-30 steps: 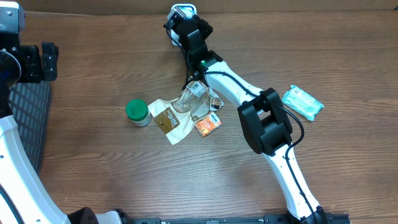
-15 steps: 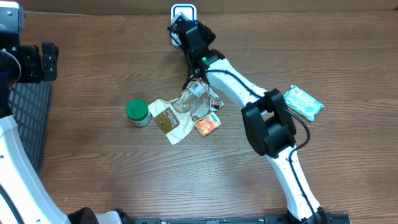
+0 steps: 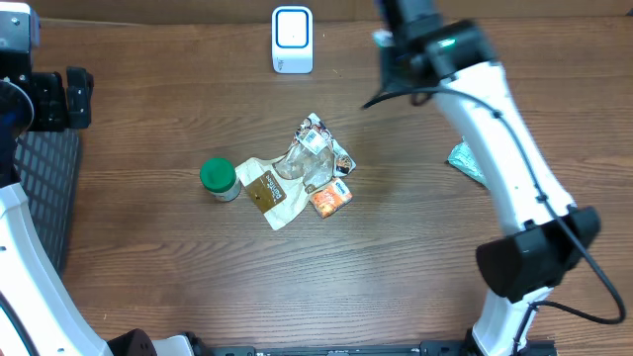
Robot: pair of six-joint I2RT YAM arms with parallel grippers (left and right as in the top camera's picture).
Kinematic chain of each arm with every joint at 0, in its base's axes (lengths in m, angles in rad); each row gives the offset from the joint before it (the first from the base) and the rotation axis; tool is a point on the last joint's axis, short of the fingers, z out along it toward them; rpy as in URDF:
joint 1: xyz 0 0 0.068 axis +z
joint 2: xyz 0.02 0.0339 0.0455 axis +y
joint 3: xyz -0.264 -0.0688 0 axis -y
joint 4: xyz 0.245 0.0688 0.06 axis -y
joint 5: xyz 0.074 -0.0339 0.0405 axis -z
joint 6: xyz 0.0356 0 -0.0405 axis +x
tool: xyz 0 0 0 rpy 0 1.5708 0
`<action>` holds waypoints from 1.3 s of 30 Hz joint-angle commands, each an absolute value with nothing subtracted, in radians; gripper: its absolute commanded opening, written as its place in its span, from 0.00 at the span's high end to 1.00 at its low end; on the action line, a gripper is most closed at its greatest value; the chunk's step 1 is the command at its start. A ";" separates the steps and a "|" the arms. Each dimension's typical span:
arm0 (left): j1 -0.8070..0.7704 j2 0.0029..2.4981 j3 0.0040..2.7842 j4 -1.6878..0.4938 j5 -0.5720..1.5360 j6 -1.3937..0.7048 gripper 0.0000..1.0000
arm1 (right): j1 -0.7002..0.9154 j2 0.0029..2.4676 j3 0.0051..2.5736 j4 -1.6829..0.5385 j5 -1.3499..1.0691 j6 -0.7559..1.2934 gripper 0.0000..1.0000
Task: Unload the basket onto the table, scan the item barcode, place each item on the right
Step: 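Carry the blue Kleenex pack right and place it beside the wipes, then move the right gripper left over the clear snack bag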
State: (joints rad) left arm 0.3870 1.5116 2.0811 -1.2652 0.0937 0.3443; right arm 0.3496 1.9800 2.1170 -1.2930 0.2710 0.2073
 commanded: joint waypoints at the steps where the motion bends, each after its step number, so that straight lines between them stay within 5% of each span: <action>1: 0.392 1.511 2.084 -1.262 0.097 0.359 0.00 | 0.240 1.989 2.103 -1.386 0.047 0.326 0.96; 17: 0.392 1.511 2.084 -1.262 0.097 0.359 0.00 | -0.059 1.992 1.620 -1.281 -0.024 0.326 0.96; 31: 0.392 1.511 2.084 -1.262 0.097 0.359 0.01 | -0.175 1.992 1.570 -1.246 -0.024 0.345 0.91; 39: 0.392 1.511 2.084 -1.262 0.097 0.359 0.01 | -0.181 1.992 1.570 -1.308 -0.035 0.344 0.67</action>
